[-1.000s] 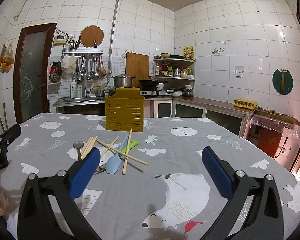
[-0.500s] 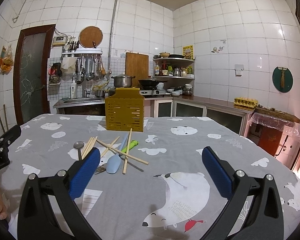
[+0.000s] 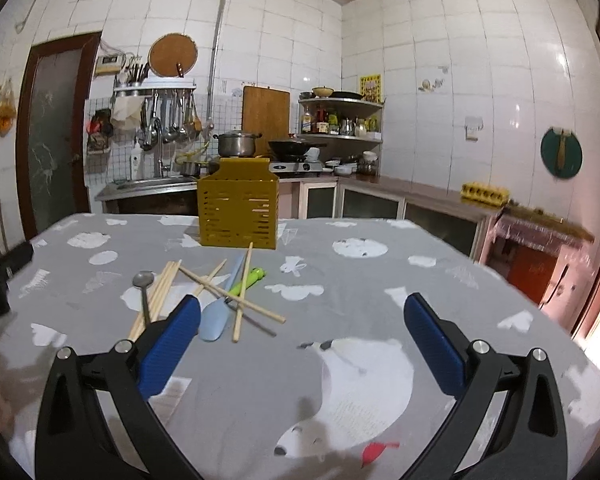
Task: Organize utensils
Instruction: 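Reach down and grasp a single wooden chopstick with the right tool, then grasp a wooden chopstick with the left tool while the right tool holds its chopstick, then lift both chopsticks over the yellow holder and open both tools to drop them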
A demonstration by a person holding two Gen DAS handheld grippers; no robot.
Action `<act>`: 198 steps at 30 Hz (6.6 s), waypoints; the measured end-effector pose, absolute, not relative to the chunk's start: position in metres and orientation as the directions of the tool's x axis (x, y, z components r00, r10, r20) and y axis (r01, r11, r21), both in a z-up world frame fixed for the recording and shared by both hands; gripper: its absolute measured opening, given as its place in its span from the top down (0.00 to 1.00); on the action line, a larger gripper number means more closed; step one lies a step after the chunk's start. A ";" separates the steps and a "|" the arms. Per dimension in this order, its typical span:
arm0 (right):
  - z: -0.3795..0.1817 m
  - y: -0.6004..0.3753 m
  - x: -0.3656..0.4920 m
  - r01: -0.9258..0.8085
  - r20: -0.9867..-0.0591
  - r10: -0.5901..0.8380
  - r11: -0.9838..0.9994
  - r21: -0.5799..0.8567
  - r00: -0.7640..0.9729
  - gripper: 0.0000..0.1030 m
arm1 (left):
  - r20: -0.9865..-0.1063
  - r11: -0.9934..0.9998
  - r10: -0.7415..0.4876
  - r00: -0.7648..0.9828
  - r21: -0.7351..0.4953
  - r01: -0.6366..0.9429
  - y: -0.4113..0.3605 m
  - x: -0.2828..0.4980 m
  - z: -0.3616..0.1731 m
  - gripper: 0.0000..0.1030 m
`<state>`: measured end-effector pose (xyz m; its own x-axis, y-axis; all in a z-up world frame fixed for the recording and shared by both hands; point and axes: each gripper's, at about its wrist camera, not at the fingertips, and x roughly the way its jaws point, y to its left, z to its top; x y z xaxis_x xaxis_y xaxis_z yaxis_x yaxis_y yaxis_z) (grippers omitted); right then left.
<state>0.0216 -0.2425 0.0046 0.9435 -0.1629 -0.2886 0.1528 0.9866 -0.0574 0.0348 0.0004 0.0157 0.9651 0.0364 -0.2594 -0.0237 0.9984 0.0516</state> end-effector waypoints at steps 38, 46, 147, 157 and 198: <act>-0.025 -0.232 0.313 0.055 -0.708 -0.103 0.994 -0.090 0.698 0.21 | -0.763 0.992 -0.122 0.635 -0.080 0.094 -0.037 0.314 -0.035 0.15; -0.046 -0.231 0.338 0.056 -0.768 -0.083 0.997 -0.062 0.636 0.44 | -0.778 0.991 -0.134 0.614 -0.101 0.088 -0.030 0.322 -0.045 0.20; -0.061 -0.256 0.335 0.067 -0.783 0.055 0.990 0.123 0.619 0.95 | -0.863 0.987 -0.130 0.488 -0.068 0.143 -0.048 0.337 -0.061 0.95; -0.020 -0.270 0.319 0.046 -0.708 0.092 0.984 0.173 0.700 0.95 | -0.768 0.981 -0.189 0.612 -0.114 0.160 -0.047 0.324 -0.021 0.96; 0.169 -0.290 0.324 -0.076 -0.023 0.082 0.979 0.189 0.996 0.95 | -0.121 0.959 -0.271 0.955 -0.121 0.257 -0.065 0.320 0.197 0.96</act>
